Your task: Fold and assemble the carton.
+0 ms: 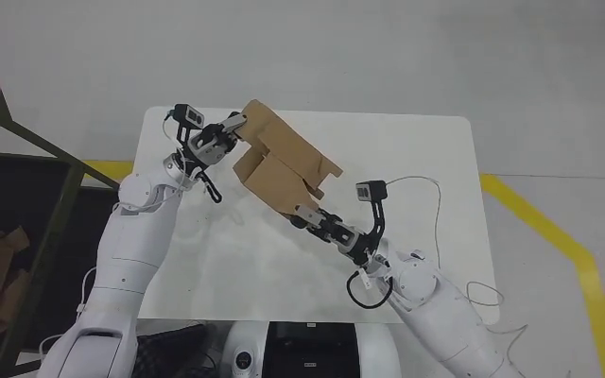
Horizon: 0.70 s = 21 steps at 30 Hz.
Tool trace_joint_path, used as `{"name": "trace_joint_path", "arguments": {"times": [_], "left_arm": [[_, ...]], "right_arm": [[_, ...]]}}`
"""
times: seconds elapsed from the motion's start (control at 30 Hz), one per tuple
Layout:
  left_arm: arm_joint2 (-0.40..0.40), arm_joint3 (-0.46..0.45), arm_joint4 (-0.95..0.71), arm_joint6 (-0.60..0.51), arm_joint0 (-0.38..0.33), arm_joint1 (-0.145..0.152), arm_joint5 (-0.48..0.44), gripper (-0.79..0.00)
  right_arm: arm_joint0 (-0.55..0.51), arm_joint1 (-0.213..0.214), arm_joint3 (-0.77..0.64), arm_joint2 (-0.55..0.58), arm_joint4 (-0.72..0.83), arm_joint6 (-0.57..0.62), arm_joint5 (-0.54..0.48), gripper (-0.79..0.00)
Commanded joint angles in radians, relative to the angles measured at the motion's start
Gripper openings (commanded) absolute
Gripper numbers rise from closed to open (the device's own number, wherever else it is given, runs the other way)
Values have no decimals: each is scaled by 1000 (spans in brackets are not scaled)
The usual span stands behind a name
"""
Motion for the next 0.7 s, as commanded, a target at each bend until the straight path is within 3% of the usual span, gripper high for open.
{"name": "trace_joint_path", "arguments": {"times": [0.0, 0.67], "left_arm": [[-5, -10, -2, -3, 6, 1, 6, -785], [-71, -42, 51, -87, 66, 26, 76, -785]], "right_arm": [[1, -1, -1, -1, -4, 2, 4, -760], [-15, 3, -25, 75, -16, -7, 9, -785]]}}
